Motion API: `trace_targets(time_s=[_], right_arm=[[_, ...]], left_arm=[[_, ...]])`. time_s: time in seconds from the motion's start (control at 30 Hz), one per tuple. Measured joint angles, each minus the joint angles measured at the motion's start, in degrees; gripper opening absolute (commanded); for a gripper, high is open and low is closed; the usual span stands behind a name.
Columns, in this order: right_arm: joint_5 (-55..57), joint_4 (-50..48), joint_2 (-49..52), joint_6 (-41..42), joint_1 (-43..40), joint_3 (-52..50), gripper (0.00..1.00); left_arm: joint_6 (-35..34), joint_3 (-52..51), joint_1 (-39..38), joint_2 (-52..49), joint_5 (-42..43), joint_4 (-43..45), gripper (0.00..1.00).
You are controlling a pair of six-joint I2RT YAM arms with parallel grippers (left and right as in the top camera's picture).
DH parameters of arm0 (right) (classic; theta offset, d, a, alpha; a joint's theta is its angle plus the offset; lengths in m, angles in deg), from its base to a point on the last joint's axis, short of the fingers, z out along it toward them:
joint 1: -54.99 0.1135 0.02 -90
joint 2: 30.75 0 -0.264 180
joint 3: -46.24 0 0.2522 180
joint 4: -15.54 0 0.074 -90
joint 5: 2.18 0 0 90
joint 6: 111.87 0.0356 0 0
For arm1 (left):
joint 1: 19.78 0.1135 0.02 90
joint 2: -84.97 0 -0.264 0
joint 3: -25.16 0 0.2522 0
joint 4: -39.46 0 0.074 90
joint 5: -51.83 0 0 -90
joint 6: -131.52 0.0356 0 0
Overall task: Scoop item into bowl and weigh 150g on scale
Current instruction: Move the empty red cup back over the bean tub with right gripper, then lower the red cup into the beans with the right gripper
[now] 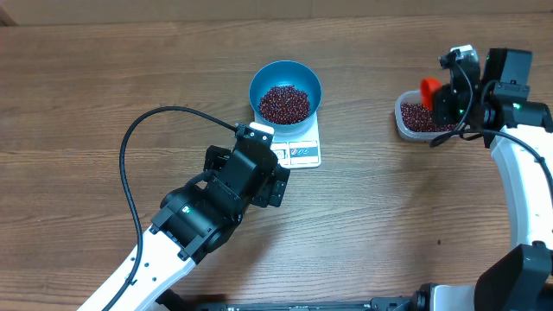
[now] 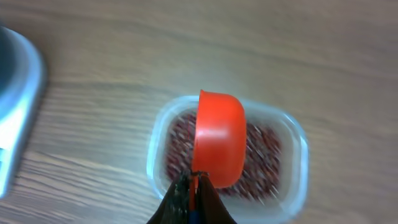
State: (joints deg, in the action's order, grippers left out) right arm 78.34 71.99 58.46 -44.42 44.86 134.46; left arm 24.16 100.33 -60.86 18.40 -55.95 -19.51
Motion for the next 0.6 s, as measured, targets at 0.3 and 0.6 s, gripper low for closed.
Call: trace_targets(time_s=[0.3,0.6], right_arm=[[8.94,3.23,0.44,0.0,0.0,0.0,0.04],[10.16,3.28,7.17,0.22,-0.02,0.0,0.04]], left_arm=[[0.0,0.0,0.0,0.0,0.0,0.0,0.99],[0.0,0.0,0.0,0.0,0.0,0.0,0.99]])
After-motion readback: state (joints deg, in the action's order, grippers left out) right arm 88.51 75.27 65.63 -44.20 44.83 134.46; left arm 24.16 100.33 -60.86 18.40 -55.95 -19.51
